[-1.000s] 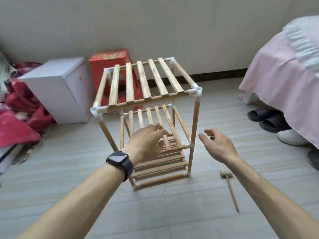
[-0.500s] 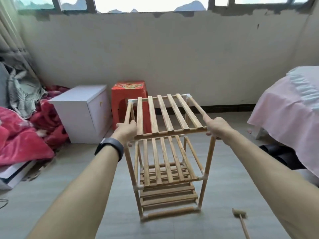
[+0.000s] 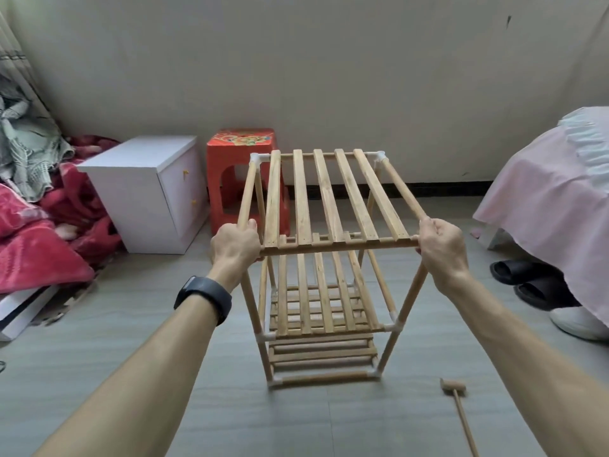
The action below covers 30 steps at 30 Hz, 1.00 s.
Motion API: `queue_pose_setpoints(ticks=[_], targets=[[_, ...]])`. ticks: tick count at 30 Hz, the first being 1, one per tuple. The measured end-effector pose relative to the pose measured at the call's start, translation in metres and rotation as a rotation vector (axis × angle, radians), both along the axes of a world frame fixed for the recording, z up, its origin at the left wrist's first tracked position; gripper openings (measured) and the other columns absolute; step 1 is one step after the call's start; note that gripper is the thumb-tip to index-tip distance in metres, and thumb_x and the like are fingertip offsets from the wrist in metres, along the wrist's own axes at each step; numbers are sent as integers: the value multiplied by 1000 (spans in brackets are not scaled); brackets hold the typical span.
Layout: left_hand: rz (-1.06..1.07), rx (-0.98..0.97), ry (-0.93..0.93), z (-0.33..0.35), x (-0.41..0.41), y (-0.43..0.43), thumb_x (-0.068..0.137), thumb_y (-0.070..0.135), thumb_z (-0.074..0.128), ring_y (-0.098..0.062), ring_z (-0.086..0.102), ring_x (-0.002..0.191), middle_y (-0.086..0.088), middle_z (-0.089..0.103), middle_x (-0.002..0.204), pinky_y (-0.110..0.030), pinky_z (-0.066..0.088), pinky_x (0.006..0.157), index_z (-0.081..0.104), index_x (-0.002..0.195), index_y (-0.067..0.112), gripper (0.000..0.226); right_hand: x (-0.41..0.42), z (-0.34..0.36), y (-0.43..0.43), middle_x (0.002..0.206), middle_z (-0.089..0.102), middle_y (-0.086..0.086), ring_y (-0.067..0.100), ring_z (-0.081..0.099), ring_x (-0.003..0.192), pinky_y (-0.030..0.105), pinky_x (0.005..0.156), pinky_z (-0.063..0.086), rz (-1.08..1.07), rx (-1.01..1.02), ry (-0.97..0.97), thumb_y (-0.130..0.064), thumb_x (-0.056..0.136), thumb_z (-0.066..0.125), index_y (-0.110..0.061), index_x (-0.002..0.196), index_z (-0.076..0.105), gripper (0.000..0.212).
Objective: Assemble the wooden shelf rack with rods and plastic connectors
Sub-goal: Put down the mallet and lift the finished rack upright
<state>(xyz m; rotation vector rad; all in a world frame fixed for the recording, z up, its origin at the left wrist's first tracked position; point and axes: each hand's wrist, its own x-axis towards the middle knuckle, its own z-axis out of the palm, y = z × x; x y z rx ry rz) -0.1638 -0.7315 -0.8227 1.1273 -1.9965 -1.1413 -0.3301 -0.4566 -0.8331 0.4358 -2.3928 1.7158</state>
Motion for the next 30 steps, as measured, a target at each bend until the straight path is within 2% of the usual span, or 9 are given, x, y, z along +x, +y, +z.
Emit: queue_pose_setpoints(ticks=[4,8,12,14,16,19,22,27,30], targets=[[-39,-88,34,-9,16,14,104,46,45,-25,69,75,-7,69,81,-42,59,70,63,87,14,40,16,-11,16,64,44,1,13,45,58,37,56,42,-2,-32,69,-34,108,40,-9,81,54,39],[-71,-140,94,-29,34,28,104,50,41,-25,65,75,-3,65,81,-41,56,68,57,88,18,40,39,-30,32,66,48,-4,3,46,54,33,59,46,-8,-27,108,-32,109,37,-22,81,51,33],[-161,-163,35,-57,57,39,99,65,37,-20,65,73,-1,64,80,-34,50,58,52,94,22,45,66,-60,43,79,61,-2,18,63,76,36,65,46,-24,79,71,-32,110,36,-18,107,54,23],[-221,-125,-51,-68,66,39,93,73,38,-20,67,76,-1,66,83,-35,53,62,51,98,22,52,76,-75,51,87,63,-1,25,65,87,35,71,42,16,166,-18,-31,110,35,-13,114,49,24],[-236,6,-19,-67,71,35,87,80,39,-22,71,75,-2,71,85,-40,57,68,53,101,22,61,80,-83,59,94,64,2,29,64,98,38,77,44,73,179,-199,-33,110,33,-8,115,48,30],[-192,398,181,-49,64,25,87,86,27,-26,73,84,-8,75,95,-42,56,72,58,109,21,75,80,-70,62,106,66,12,28,65,103,37,77,47,137,-17,-534,-53,108,26,-6,119,55,56],[-170,729,361,-34,60,20,85,89,20,-27,76,90,-9,78,98,-43,50,80,60,105,20,82,71,-42,56,104,67,12,25,64,96,39,81,45,171,-207,-587,-70,101,16,-7,118,61,79],[-265,1057,462,-26,67,9,89,84,24,-24,71,83,-15,71,102,-38,56,78,63,119,-2,100,45,-15,59,69,47,4,10,38,58,23,55,36,220,-504,-736,-81,93,19,2,113,61,95],[-257,1038,219,-31,65,13,100,64,39,-19,61,55,-13,59,78,-32,58,53,55,113,-7,73,46,-33,73,72,47,4,6,31,50,15,36,32,295,-403,-914,-62,100,40,8,119,52,74]])
